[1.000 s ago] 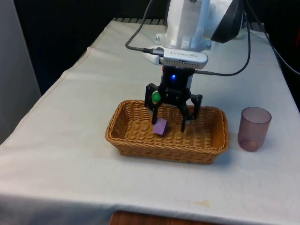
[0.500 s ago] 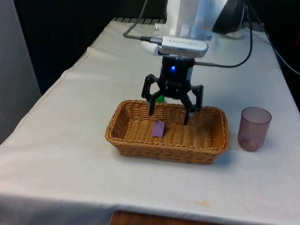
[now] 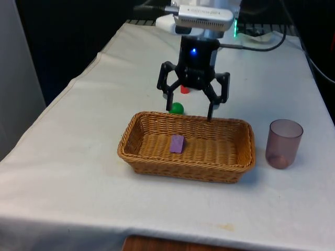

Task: Pick up the triangular block and place it into the basket.

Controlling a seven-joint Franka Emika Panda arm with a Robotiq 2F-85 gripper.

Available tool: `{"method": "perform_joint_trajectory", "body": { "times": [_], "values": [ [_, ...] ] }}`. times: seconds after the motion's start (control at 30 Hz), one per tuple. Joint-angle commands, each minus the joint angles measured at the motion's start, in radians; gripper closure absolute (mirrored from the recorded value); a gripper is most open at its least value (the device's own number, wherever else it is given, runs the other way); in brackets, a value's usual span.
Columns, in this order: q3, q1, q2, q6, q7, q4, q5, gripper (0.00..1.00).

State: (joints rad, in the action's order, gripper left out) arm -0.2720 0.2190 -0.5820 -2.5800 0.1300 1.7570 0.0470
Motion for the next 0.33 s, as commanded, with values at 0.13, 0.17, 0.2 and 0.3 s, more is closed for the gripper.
{"method": "perform_joint_trajectory", "body": {
  "times": [0.13,0.17,0.2,0.3],
  "values": [
    [-0.004,0.003,0.046,0.05,-0.002,0.003,-0.008,0.0],
    [-0.001,0.001,0.035,0.036,-0.002,0.0,-0.004,0.0],
    [-0.003,0.003,0.054,0.057,-0.002,0.005,-0.008,0.0],
    [-0.003,0.003,0.075,0.077,-0.004,0.012,-0.009,0.0]
  ]
}}
